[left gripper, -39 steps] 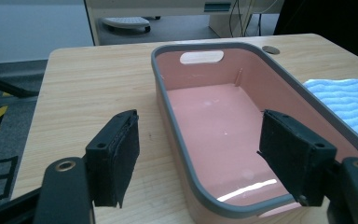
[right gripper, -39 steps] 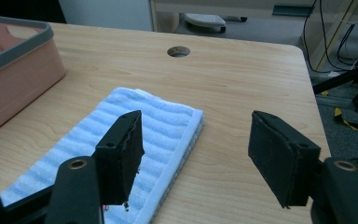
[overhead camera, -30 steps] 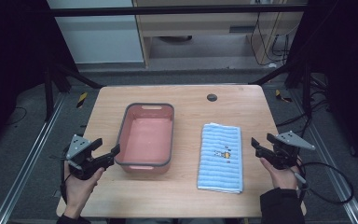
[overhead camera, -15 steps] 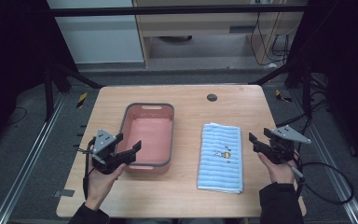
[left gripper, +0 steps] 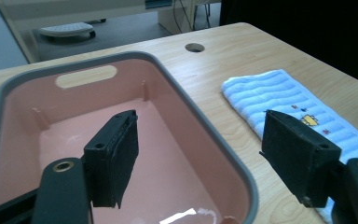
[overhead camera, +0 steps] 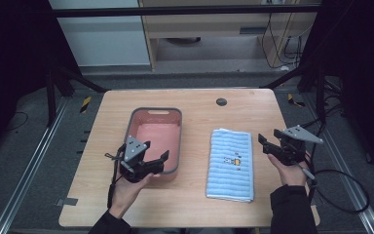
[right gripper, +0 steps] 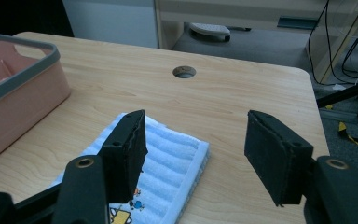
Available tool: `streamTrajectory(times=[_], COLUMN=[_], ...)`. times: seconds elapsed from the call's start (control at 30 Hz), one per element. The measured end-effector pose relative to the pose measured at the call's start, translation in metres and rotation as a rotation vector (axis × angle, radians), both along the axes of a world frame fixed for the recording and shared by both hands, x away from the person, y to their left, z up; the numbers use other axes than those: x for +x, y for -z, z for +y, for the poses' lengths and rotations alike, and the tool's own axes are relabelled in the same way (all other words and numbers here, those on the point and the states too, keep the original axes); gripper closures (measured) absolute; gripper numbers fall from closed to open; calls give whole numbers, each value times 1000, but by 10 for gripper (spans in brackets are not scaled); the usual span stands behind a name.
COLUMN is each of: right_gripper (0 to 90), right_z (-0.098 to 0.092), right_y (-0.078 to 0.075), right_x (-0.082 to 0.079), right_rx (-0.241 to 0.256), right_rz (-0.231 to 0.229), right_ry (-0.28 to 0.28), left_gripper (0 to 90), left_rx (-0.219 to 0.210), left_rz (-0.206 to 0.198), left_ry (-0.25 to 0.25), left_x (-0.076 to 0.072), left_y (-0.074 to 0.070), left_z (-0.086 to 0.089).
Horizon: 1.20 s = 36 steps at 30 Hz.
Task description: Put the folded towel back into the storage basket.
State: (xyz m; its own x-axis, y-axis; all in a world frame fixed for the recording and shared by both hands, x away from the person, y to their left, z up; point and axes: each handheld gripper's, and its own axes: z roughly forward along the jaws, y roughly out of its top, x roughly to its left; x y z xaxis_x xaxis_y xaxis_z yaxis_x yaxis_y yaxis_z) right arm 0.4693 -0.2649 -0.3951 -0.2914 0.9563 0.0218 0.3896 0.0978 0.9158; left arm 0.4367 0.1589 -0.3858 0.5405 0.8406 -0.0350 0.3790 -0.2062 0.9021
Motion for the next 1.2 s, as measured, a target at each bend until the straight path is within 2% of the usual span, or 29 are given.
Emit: streamTrajectory(times=[0.17, 0.37, 0.5, 0.6, 0.77, 1.03, 1.2], right_gripper=[390, 397, 408, 411, 413, 421, 431], right_z=[1, 1, 3, 3, 2, 3, 4], right_y=[-3, -3, -2, -2, 1, 10, 16], right_x=[2, 7, 15, 20, 32, 45, 53], right_rx=[8, 5, -2, -3, 0, -17, -25], right_rz=[0, 1, 0, 1, 23, 47, 59], right_ry=[-1, 0, 5, 4, 0, 4, 12], left_gripper=[272, 286, 295, 302, 317, 347, 366], left_rx=[10, -6, -6, -5, 26, 42, 36], left_rz=[-1, 10, 21, 25, 30, 49, 63], left_ry=[24, 49, 80, 91, 116, 140, 149], left_x=[1, 1, 2, 2, 3, 3, 4], left_y=[-1, 2, 6, 8, 17, 29, 37], left_z=[-11, -26, -42, -47, -65, -80, -85])
